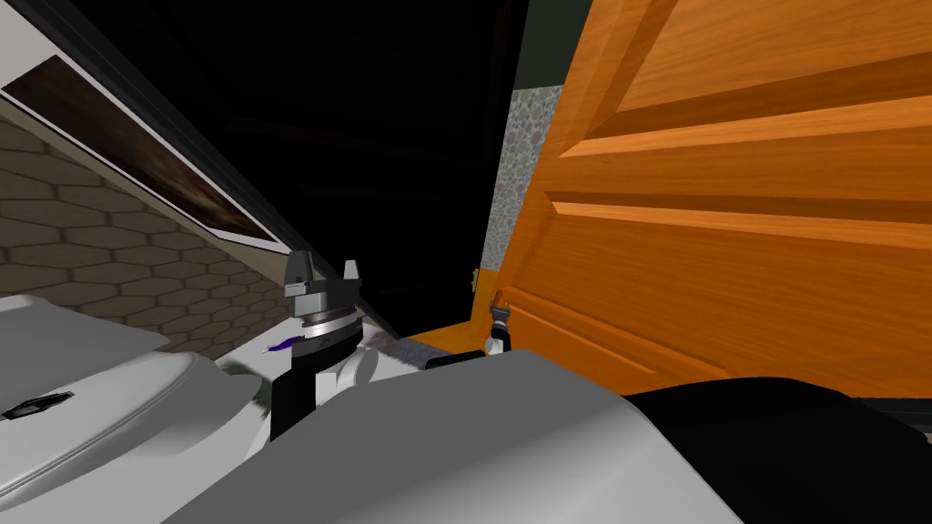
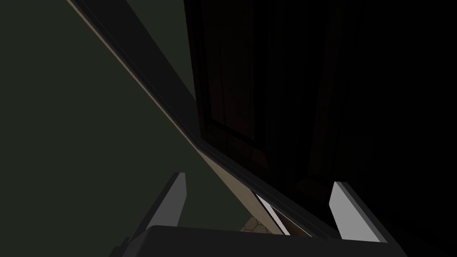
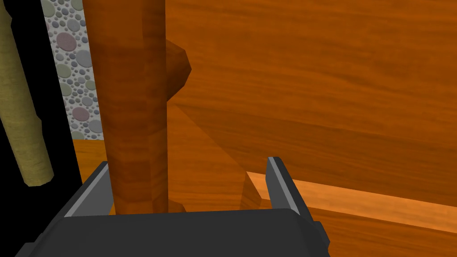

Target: Push the door open

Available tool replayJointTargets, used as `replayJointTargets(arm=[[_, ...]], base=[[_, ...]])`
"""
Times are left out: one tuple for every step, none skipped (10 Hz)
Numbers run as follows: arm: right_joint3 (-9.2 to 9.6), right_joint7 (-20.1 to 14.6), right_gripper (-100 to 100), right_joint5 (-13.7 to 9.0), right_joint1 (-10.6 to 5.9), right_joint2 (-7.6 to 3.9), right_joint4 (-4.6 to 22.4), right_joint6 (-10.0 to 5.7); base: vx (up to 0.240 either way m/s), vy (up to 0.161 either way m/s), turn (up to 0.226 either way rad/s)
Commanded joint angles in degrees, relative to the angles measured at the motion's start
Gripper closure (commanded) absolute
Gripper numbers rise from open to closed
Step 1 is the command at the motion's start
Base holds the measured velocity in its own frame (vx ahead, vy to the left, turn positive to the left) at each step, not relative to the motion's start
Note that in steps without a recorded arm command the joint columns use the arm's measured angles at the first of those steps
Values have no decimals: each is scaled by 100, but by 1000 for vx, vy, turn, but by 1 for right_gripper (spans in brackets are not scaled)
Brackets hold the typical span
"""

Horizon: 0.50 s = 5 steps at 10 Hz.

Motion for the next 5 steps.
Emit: replayJointTargets(arm=[[-132, -51, 100, -57, -18, -159, 71, -129], [-132, -51, 100, -57, -18, -159, 71, -129], [-194, -35, 100, -103, -40, -172, 104, -175], [-257, -19, 100, -148, -62, -184, 138, -222], [-327, -1, 100, -200, -87, -196, 176, -275]], base=[[38, -61, 39], [22, -25, 26], [26, -18, 19], [34, -32, 96], [28, -45, 95]])
